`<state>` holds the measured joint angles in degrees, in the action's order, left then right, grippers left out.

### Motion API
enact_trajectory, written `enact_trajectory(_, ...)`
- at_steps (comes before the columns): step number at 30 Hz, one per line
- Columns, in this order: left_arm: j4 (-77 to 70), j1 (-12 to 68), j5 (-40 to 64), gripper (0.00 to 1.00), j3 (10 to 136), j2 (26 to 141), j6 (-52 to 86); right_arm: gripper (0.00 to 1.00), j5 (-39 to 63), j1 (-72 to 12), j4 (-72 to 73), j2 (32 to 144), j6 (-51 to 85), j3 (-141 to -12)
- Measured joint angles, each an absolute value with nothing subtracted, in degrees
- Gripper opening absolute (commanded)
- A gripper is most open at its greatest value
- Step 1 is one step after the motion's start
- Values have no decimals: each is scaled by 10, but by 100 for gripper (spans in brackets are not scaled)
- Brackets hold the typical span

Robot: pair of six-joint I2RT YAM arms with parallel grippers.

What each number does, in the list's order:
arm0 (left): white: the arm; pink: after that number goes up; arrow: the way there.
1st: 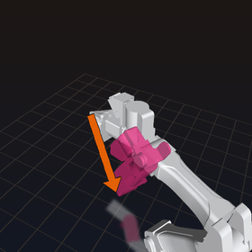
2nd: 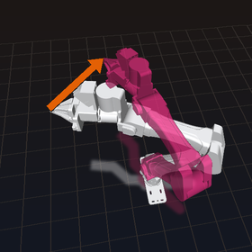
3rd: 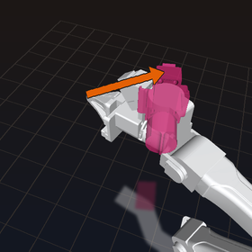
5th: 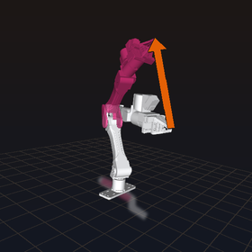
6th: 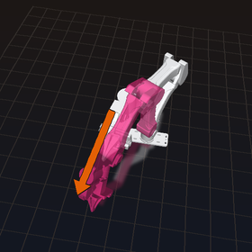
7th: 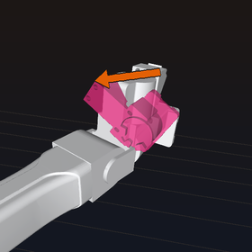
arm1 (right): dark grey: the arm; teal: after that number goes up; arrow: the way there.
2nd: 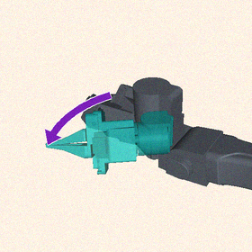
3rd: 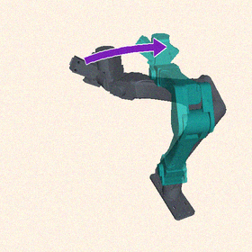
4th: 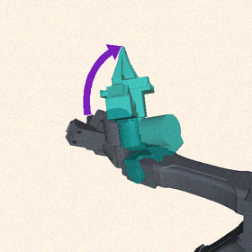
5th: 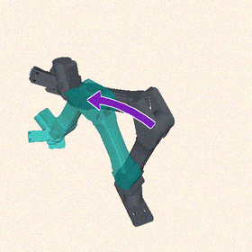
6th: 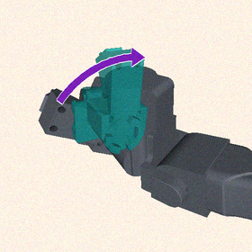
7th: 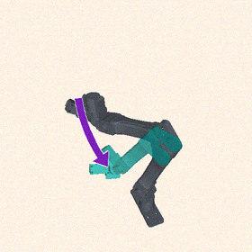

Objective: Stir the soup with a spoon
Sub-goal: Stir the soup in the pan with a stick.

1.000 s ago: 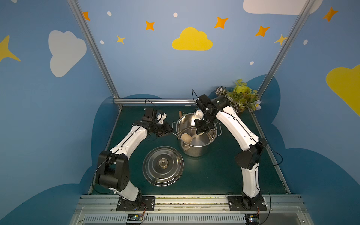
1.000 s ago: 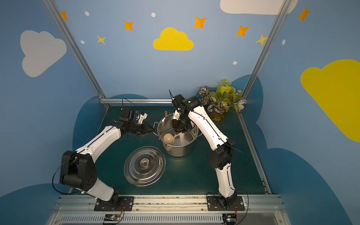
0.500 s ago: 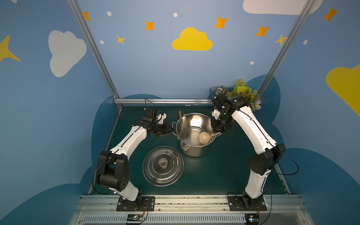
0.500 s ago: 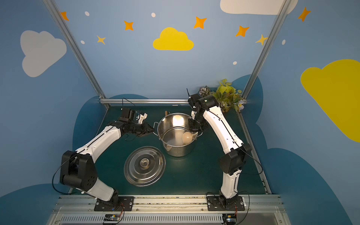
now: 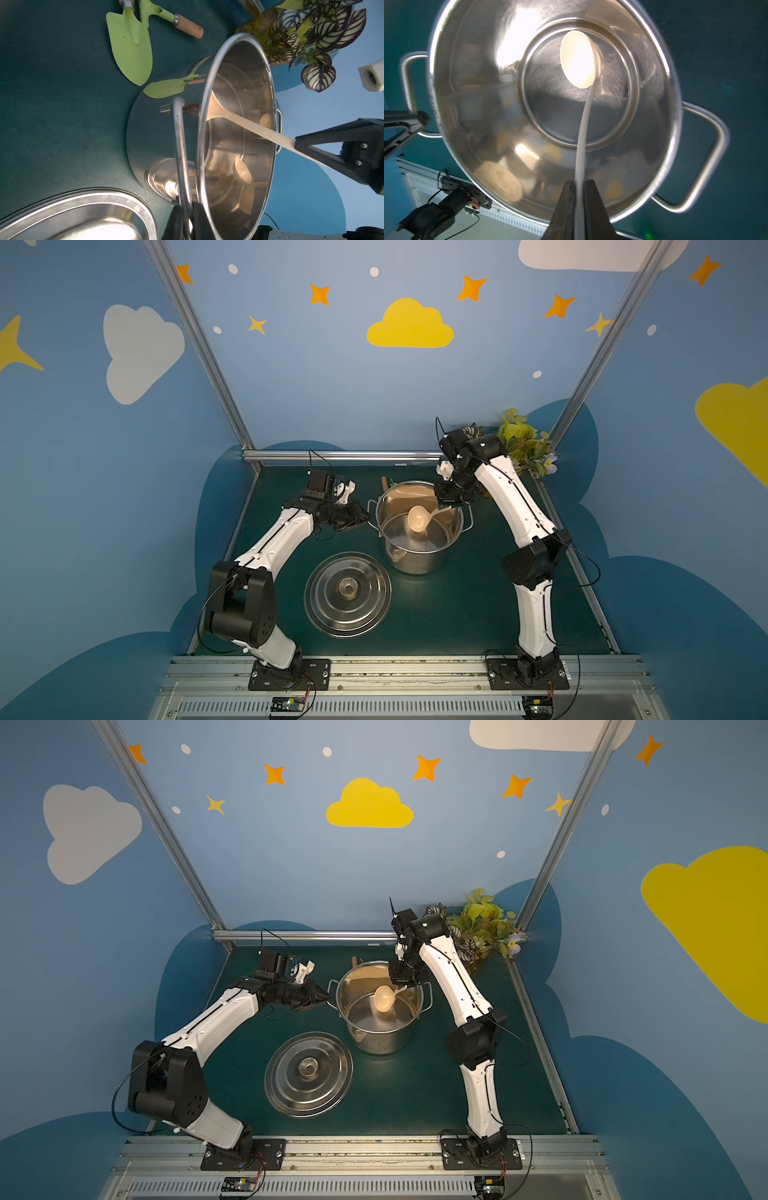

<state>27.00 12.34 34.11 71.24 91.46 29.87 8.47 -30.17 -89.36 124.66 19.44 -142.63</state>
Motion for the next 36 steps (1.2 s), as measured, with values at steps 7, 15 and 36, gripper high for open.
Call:
enact_trajectory(7, 268, 123, 342, 12, 712, 915, 298, 0, 129, -355, -882, 1276, 195, -1451)
enact_trajectory(15, 268, 123, 342, 12, 712, 915, 298, 0, 126, -385, -882, 1219, 191, -1354)
enact_trajectory(36, 274, 117, 351, 11, 712, 915, 298, 0, 17, -288, -880, 1050, 198, -1166)
